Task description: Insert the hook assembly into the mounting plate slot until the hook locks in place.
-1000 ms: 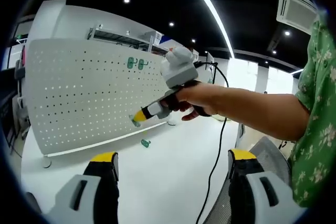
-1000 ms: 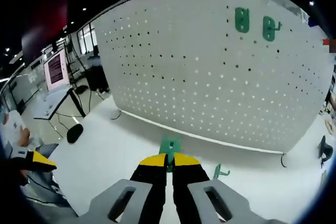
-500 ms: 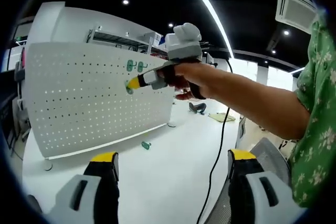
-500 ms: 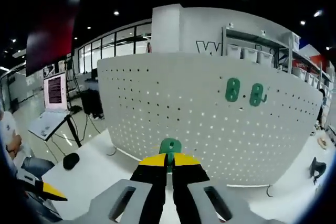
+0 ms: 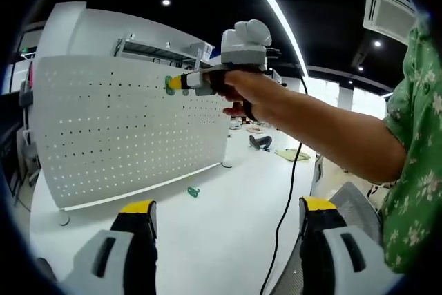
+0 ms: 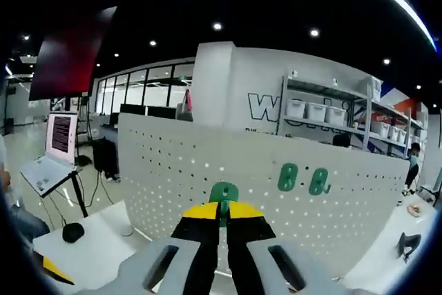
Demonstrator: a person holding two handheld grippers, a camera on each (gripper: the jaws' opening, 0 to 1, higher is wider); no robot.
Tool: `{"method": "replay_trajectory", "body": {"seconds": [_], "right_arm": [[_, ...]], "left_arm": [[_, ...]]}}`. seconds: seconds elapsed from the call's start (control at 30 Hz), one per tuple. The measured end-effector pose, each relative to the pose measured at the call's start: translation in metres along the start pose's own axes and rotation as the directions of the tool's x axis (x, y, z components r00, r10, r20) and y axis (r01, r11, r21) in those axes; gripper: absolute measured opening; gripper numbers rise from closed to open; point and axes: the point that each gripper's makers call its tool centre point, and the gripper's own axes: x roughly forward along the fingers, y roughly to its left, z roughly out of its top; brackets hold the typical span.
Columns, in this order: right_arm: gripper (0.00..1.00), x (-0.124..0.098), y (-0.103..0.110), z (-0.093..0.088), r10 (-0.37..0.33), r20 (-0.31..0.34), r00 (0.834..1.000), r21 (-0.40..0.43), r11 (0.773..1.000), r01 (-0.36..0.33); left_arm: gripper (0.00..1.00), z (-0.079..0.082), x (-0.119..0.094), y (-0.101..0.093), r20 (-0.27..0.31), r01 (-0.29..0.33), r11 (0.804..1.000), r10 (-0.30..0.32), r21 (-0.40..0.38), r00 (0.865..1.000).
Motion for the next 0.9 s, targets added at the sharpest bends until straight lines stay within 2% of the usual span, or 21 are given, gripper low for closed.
{"method": "replay_trajectory", "body": {"seconds": [0.17, 0.3, 0.63, 0.9], "right_arm": [[0.01, 0.007, -0.012, 0.021, -0.052, 0.101, 0.993, -0.031, 0.998, 0.055], [0.01, 0.013, -0.017, 0.027, -0.079, 0.141, 0.987, -0.059, 0.994, 0.088], [0.01, 0.026, -0.030, 0.026, -0.124, 0.183, 0.975, -0.063, 0.988, 0.138], [0.01, 0.042, -0.034, 0.023, -0.132, 0.198, 0.971, -0.081, 0.985, 0.151]], "left_arm": [[0.87, 0.000, 0.000, 0.001, -0.001, -0.001, 1.000, 0.001, -0.003, 1.000], [0.87, -0.001, 0.001, 0.002, -0.003, -0.001, 1.000, 0.001, -0.008, 1.000], [0.87, -0.001, 0.003, 0.004, -0.004, -0.003, 1.000, 0.003, -0.016, 1.000], [0.87, -0.003, 0.005, 0.009, -0.014, -0.010, 1.000, 0.010, -0.025, 1.000]]}}
